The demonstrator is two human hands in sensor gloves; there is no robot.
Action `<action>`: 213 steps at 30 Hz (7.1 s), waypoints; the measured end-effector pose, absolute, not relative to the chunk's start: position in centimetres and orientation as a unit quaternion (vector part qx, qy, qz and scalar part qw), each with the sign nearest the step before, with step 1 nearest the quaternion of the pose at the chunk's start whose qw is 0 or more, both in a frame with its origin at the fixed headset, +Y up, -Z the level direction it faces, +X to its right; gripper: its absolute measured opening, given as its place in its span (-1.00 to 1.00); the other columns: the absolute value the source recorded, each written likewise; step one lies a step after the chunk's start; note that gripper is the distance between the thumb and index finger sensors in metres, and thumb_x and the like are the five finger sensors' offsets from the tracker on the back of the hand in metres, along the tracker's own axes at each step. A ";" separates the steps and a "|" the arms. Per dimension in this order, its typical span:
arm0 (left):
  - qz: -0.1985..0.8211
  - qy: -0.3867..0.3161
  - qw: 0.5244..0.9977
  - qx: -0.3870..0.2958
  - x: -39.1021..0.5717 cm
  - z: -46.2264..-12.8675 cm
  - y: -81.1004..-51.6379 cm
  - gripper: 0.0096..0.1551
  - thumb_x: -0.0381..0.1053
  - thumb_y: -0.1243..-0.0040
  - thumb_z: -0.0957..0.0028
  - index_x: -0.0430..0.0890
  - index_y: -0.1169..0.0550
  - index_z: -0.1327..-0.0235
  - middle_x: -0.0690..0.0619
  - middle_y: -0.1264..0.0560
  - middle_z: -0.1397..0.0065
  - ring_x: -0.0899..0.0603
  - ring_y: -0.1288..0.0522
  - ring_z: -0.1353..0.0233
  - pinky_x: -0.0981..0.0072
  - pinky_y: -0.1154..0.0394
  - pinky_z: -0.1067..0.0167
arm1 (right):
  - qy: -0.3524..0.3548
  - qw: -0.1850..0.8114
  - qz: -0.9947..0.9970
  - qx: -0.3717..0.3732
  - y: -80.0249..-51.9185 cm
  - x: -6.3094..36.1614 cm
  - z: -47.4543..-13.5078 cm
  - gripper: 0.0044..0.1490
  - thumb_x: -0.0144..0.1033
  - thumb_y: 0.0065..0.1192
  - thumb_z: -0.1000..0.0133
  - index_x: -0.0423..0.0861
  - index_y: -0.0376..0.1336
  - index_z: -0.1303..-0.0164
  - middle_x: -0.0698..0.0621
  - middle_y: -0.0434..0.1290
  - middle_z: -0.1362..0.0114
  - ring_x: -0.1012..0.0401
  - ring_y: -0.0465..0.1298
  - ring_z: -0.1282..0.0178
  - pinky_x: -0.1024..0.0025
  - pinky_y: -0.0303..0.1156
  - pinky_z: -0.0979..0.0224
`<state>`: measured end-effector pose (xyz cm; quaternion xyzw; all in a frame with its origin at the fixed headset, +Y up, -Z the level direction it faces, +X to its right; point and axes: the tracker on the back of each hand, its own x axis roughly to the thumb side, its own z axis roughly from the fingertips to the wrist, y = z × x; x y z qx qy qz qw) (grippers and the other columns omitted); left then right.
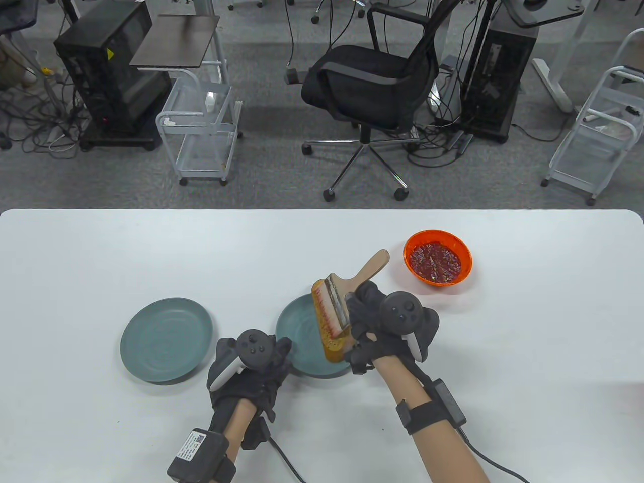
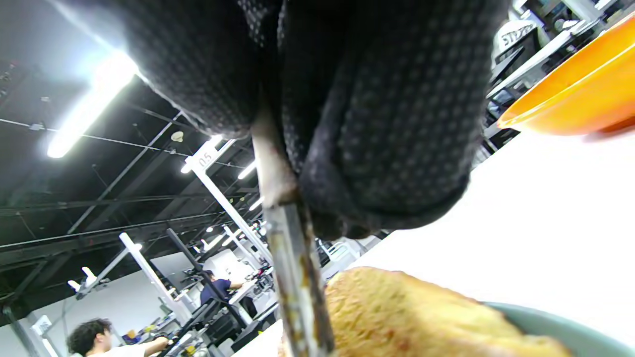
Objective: Dip brush into ketchup and spread onto bread slice
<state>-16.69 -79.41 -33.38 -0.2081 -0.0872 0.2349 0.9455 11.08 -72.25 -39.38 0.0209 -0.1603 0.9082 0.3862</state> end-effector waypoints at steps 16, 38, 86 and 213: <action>0.234 -0.087 0.946 -0.207 -16.6 -33.4 -79.4 -0.39 0.08 0.03 -0.39 0.00 -0.20 -0.68 -0.21 -0.06 -0.72 -0.39 0.09 -0.67 -0.29 0.04 -0.42 | -0.132 0.423 0.897 0.007 -72.7 10.9 -39.6 -0.44 -0.29 0.45 -0.10 -0.33 0.37 -0.19 -0.32 0.58 -0.05 0.00 0.82 0.21 0.37 0.81 0.26; 0.235 -0.086 0.946 -0.208 -16.7 -33.4 -79.5 -0.39 0.08 0.03 -0.39 0.01 -0.20 -0.68 -0.20 -0.06 -0.72 -0.39 0.09 -0.67 -0.29 0.05 -0.42 | -0.234 0.293 0.925 0.068 -71.8 10.9 -37.8 -0.43 -0.23 0.44 -0.11 -0.31 0.37 -0.18 -0.28 0.59 -0.04 0.06 0.82 0.25 0.43 0.80 0.30; 0.228 -0.086 0.947 -0.208 -16.7 -33.4 -79.4 -0.39 0.08 0.04 -0.39 0.01 -0.19 -0.68 -0.20 -0.06 -0.72 -0.39 0.09 -0.67 -0.29 0.04 -0.42 | -0.251 0.254 0.932 0.056 -71.4 10.6 -37.9 -0.42 -0.23 0.44 -0.12 -0.34 0.36 -0.18 -0.30 0.58 -0.03 0.07 0.82 0.31 0.56 0.78 0.46; 0.222 -0.083 0.948 -0.211 -16.4 -33.4 -79.5 -0.38 0.08 0.04 -0.39 0.01 -0.17 -0.69 -0.22 -0.03 -0.71 -0.40 0.11 -0.66 -0.30 0.05 -0.42 | -0.175 0.431 0.885 0.012 -74.9 12.4 -37.0 -0.43 -0.29 0.42 -0.12 -0.36 0.34 -0.19 -0.32 0.57 -0.05 0.03 0.83 0.24 0.44 0.82 0.29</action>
